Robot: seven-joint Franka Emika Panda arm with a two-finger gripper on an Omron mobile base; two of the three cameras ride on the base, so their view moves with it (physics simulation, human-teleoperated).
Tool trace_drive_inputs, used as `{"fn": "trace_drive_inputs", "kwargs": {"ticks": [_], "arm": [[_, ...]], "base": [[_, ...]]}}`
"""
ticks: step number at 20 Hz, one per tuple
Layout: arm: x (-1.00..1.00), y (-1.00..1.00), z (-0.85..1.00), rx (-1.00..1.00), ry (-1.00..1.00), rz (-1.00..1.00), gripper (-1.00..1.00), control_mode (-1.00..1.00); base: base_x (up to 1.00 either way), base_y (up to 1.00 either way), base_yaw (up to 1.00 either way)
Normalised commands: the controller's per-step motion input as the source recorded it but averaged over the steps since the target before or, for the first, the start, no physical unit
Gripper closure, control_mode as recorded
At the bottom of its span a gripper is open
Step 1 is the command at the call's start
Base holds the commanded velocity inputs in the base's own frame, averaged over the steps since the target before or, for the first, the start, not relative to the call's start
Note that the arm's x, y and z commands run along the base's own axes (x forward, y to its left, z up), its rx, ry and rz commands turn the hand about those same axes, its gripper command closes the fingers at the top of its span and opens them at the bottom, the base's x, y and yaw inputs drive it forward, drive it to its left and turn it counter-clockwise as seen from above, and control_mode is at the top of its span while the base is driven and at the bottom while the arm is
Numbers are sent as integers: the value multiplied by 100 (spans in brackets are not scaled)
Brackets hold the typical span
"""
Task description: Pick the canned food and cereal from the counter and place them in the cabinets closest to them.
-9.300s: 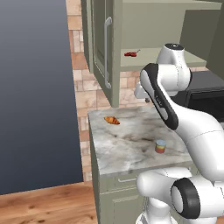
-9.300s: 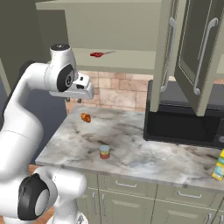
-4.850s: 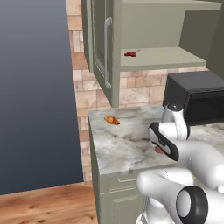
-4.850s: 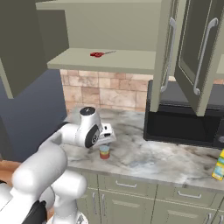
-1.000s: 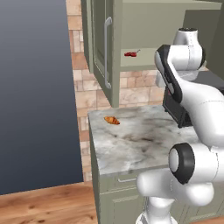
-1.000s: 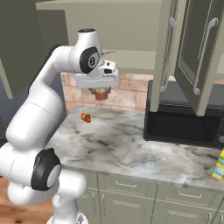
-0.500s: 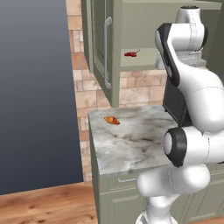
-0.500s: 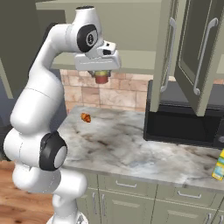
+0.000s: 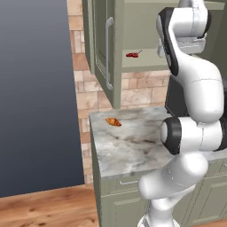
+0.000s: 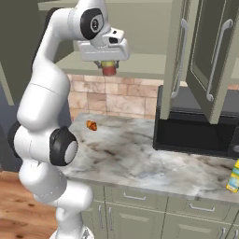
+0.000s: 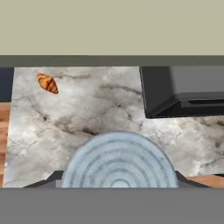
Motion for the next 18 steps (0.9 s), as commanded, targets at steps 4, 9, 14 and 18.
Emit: {"fn": "trace_drive_inputs", "kwargs": {"ticks": [4,9,14,18], "arm": [[-2,0,6,0,-12,0,100,-100],[0,0,-3,0,-11,0,100,-100],[1,0,-11,0,-12,0,100,-100],[9,0,-13,0,-12,0,100,-100]], "base": [[0,0,0],[0,0,0],[0,0,0],[0,0,0]]}}
